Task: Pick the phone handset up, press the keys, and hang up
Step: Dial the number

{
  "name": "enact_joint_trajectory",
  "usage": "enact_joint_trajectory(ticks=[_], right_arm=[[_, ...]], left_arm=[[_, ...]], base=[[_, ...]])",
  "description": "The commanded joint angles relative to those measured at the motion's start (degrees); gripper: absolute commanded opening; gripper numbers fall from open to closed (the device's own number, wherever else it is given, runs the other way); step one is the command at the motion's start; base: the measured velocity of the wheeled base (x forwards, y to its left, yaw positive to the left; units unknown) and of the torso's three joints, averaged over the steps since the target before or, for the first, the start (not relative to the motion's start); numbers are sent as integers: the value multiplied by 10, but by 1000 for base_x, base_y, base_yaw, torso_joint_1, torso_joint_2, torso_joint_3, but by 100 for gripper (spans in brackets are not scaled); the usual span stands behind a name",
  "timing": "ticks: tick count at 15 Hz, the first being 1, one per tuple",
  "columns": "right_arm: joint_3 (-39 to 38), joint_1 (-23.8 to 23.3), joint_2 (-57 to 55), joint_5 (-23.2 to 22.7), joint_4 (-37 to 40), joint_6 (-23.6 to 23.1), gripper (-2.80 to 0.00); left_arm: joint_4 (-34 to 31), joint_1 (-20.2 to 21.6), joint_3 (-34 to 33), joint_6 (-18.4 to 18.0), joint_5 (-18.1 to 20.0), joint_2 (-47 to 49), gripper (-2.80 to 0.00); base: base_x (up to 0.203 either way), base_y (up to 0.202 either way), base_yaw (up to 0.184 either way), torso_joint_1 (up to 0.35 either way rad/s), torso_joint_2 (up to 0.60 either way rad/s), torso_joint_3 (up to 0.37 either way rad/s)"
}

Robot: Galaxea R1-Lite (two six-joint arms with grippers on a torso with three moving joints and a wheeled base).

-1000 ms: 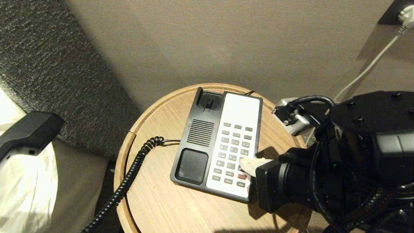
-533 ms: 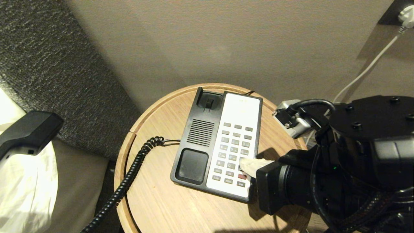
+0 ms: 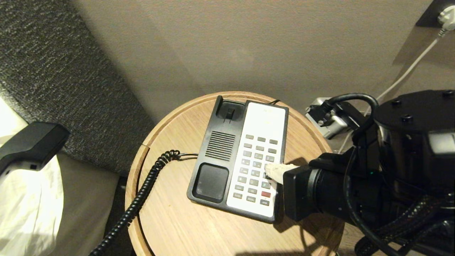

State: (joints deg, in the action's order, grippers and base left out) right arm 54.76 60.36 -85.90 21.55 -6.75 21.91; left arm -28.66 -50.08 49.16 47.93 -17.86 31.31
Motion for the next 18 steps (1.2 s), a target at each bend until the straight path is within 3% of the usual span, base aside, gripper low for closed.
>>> enact_joint_trajectory(ticks=[1,18], right_arm=[[-2,5,6,1,1,3,-280],[-22,18,-1,-3,11,5,-280]], left_arm=[[-3,1,-1,3,-1,0,-280],[-2,3,-13,2,-1,-8,-280]], base=[[0,0,0,0,0,0],[0,0,0,0,0,0]])
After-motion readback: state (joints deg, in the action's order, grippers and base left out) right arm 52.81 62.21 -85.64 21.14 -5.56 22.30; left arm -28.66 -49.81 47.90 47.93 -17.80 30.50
